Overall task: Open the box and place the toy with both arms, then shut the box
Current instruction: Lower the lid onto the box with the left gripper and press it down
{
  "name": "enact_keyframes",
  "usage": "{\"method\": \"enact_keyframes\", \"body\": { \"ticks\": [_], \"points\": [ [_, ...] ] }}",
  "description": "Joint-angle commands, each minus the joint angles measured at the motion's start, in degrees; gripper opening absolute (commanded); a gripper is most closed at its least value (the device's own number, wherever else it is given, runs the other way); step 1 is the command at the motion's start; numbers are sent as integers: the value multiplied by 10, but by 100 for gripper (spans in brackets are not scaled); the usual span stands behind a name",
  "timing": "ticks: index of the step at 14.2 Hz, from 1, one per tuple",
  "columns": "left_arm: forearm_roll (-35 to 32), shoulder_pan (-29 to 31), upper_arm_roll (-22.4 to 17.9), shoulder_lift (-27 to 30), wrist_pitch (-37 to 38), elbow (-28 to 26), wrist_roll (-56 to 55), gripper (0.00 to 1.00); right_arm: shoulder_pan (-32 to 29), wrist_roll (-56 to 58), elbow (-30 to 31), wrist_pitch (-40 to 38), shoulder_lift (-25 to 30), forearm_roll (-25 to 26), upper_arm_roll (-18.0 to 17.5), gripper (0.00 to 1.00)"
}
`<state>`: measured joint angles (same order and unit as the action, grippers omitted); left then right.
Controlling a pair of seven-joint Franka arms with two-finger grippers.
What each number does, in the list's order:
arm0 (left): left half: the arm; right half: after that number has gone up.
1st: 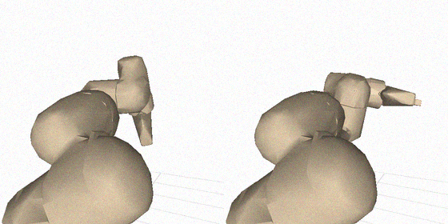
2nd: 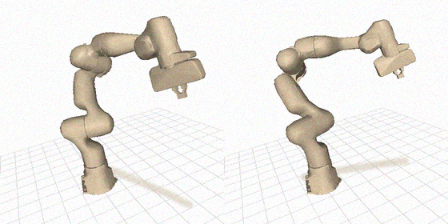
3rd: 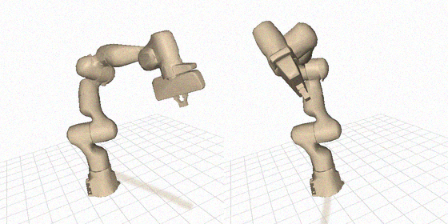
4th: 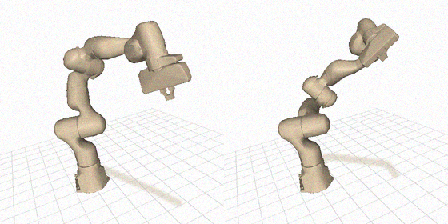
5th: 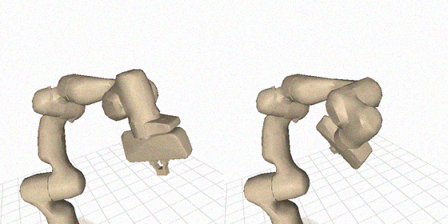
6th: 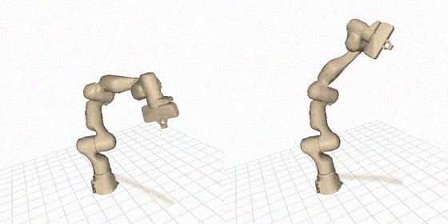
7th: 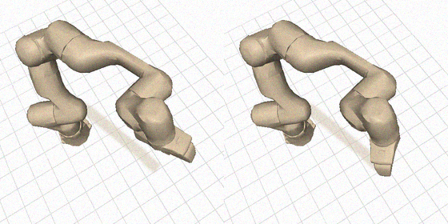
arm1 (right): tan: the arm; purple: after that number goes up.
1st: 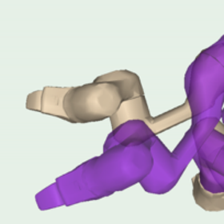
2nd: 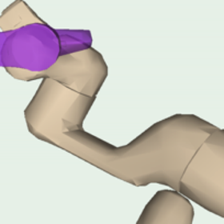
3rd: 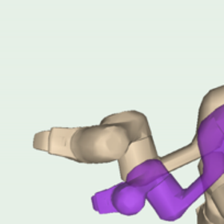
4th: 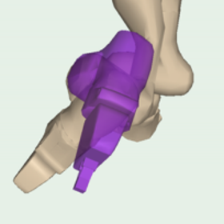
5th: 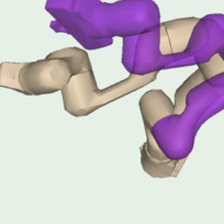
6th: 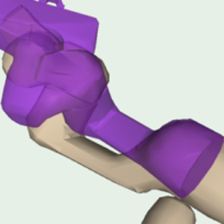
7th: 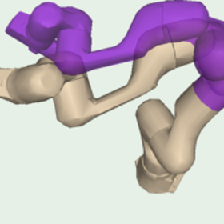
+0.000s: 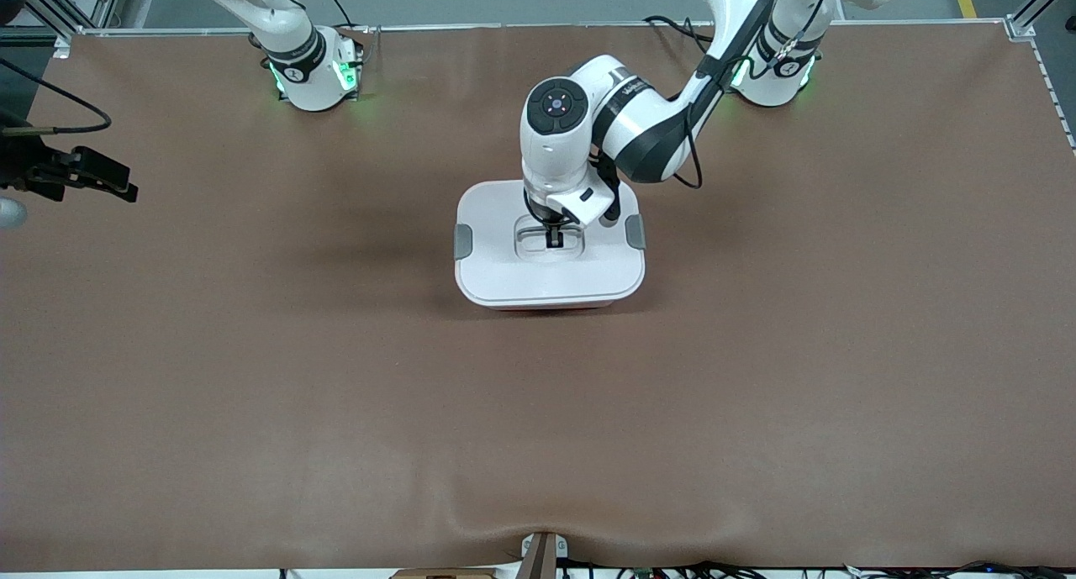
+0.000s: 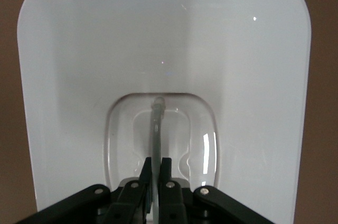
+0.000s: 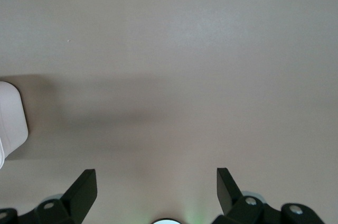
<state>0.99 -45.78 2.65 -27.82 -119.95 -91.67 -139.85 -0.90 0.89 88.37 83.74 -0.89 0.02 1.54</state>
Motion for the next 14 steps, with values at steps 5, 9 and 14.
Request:
{"method": "enact_keyframes", "body": {
  "ticks": [5, 9, 14],
  "points": [
    [3, -12, -3, 3, -19, -11, -16, 0, -9, -5, 14, 20, 13, -40, -2, 100],
    [3, -15, -2, 2, -27, -13, -22, 0, -9, -4, 15, 20, 13, -40, -2, 100],
    [-2, -14, -3, 3, -59, -44, -21, 0, -7, 1, 18, 21, 10, -40, -2, 100]
  ]
}}
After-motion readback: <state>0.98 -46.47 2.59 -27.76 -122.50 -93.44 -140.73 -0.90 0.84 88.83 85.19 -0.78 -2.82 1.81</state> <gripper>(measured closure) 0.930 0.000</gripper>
